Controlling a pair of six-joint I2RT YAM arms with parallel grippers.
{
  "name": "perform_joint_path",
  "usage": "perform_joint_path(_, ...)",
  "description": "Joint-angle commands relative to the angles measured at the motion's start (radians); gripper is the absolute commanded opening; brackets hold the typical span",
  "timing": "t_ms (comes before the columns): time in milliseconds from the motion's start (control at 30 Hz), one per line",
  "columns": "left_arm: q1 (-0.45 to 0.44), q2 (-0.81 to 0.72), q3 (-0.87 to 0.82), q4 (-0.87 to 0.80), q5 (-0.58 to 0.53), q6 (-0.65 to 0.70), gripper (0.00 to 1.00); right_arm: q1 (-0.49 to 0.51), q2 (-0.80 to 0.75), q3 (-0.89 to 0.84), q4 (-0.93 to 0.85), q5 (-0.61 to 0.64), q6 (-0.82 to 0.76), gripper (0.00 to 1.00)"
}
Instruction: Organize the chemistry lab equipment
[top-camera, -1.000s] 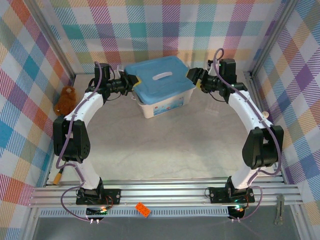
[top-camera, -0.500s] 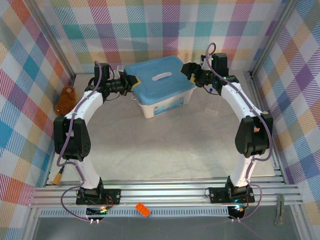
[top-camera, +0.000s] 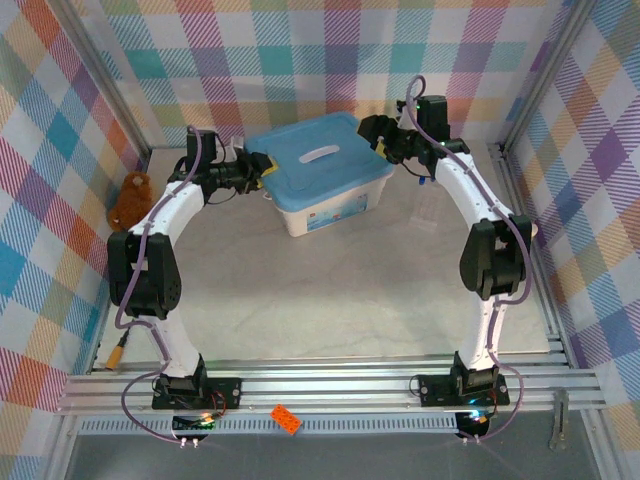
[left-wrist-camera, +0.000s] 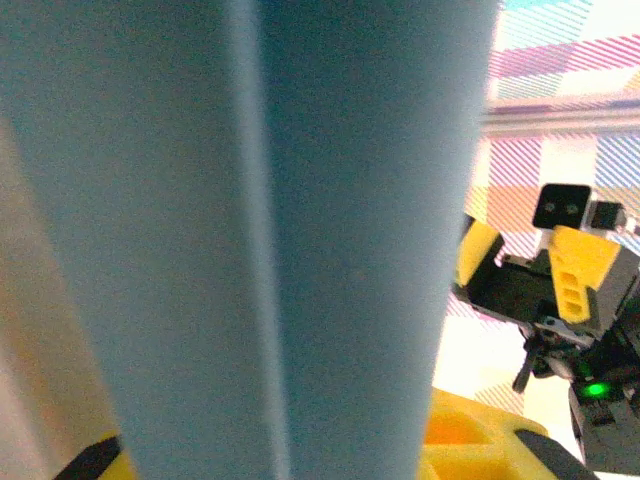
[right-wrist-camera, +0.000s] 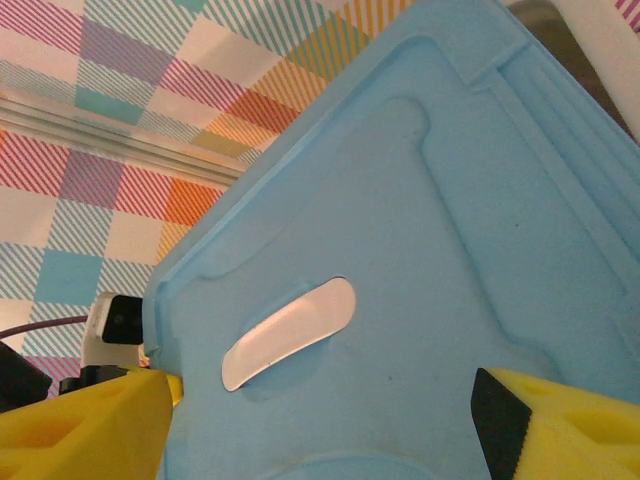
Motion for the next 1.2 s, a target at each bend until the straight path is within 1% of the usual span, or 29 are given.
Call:
perform_joint_path(0,0.016,0.021,0.007,-0.069,-0.041,0.017,0.31,0.010,0.025,0.036,-0.028,-0.007,0.001,0.80)
perform_joint_path(300,0.014,0.025,0.044,-0.108,-0.069,0.042,0.35,0.010,0.060,0.060,-0.087,0.025,-0.015,0.80)
perform_joint_path(333,0.014,0.025,0.048,-0.145,-0.073,0.046,0.35,0.011,0.062,0.060,-0.090,0.027,-0.015,0.80)
perform_joint_path(433,0.011,0.022,0.066,-0.186,-0.087,0.069,0.37,0.010,0.070,0.072,-0.121,0.051,-0.024,0.80)
perform_joint_path(567,-0.002,0.035,0.126,-0.301,-0.121,0.143,0.46,0.010,0.077,0.083,-0.146,0.068,-0.034,0.80)
perform_joint_path(667,-0.007,0.052,0.134,-0.310,-0.111,0.142,0.57,0.010,0.075,0.080,-0.143,0.066,-0.032,0.80)
perform_joint_path(767,-0.007,0.059,0.141,-0.338,-0.124,0.157,0.62,0.010,0.069,0.075,-0.144,0.070,-0.033,0.79)
perform_joint_path(967,-0.009,0.076,0.160,-0.362,-0.142,0.170,0.63,0.009,0.068,0.080,-0.159,0.076,-0.041,0.80)
perform_joint_path(1167,-0.010,0.099,0.214,-0.407,-0.200,0.185,0.63,0.009,0.052,0.065,-0.149,0.078,-0.044,0.80)
